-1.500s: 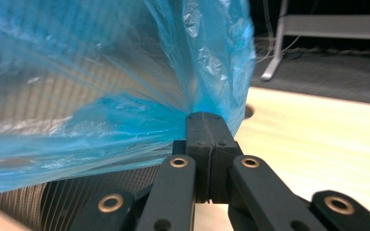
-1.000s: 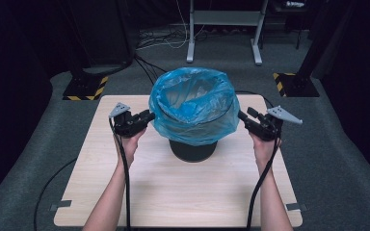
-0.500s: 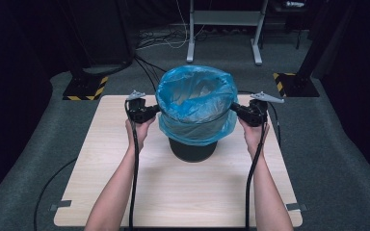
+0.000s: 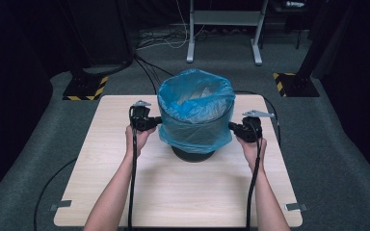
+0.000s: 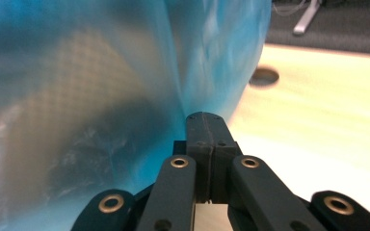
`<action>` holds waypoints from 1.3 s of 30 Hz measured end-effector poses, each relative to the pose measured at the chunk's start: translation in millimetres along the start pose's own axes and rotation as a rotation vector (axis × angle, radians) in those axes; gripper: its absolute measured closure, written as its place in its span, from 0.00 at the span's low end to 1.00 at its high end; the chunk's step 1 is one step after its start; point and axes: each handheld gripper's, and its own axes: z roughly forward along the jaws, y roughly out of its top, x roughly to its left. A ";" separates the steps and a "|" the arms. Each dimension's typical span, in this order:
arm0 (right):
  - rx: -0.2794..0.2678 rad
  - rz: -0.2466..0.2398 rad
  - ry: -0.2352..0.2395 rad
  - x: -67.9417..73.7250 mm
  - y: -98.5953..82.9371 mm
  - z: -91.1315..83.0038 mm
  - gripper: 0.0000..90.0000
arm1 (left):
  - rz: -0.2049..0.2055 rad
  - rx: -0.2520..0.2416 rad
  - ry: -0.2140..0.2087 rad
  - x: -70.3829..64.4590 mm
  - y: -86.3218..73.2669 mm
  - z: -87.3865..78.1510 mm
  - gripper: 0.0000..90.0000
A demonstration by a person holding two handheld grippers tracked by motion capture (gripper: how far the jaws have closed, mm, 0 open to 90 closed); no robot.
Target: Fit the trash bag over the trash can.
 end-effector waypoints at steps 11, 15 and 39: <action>-0.017 0.012 -0.008 -2.3 -24.0 -10.2 1.00 | 0.036 0.018 0.003 -3.7 -19.6 -8.5 1.00; -0.058 0.009 -0.018 -2.9 -23.2 -23.5 1.00 | 0.064 0.046 0.019 -6.2 -23.4 -10.1 1.00; -0.076 -0.053 -0.060 12.6 -25.2 -38.2 0.90 | 0.046 -0.050 0.047 -17.5 -35.1 -48.7 0.46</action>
